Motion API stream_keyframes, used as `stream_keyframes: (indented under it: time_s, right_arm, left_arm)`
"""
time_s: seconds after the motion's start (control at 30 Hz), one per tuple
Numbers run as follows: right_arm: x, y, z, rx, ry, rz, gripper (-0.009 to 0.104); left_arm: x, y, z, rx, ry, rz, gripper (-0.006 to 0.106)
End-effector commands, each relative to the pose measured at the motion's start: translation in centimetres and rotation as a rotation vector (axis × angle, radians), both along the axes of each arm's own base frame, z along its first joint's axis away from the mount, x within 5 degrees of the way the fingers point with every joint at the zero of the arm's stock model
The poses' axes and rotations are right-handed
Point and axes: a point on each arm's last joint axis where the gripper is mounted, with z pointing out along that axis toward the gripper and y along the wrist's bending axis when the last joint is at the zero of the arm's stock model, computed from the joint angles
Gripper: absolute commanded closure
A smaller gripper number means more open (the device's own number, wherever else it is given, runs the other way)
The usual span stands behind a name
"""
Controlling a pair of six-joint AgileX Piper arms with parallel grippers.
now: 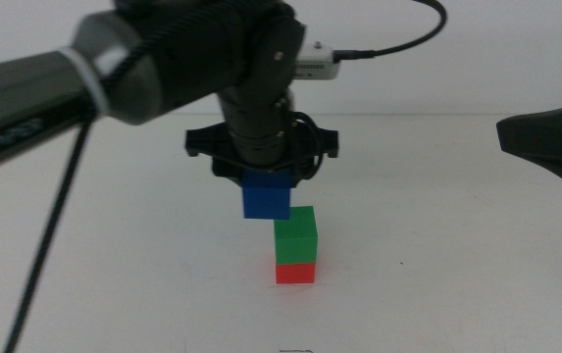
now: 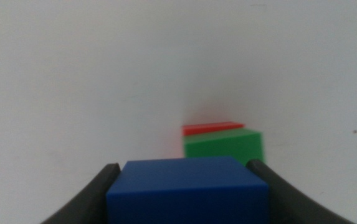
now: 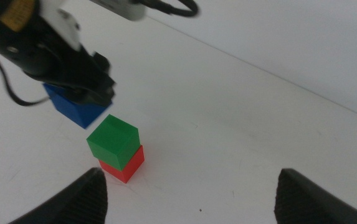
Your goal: Stack red cubes first, then green, then blue cubes in a specific spot.
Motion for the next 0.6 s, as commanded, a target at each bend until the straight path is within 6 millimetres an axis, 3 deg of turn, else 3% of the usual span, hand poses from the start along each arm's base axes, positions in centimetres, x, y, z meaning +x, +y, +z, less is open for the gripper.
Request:
stream_keyframes:
  time_s: [0.0, 0.57]
  right_arm:
    - [0.0, -0.1, 1.5, 0.041, -0.094, -0.006, 0.01]
    - [0.0, -0.1, 1.5, 0.041, -0.094, -0.006, 0.01]
  left_arm:
    - [0.0, -0.5, 2.6, -0.066, -0.079, 0.007, 0.102]
    - [1.6, -2.6, 0.1, -0.128, -0.055, 0.03, 0.102]
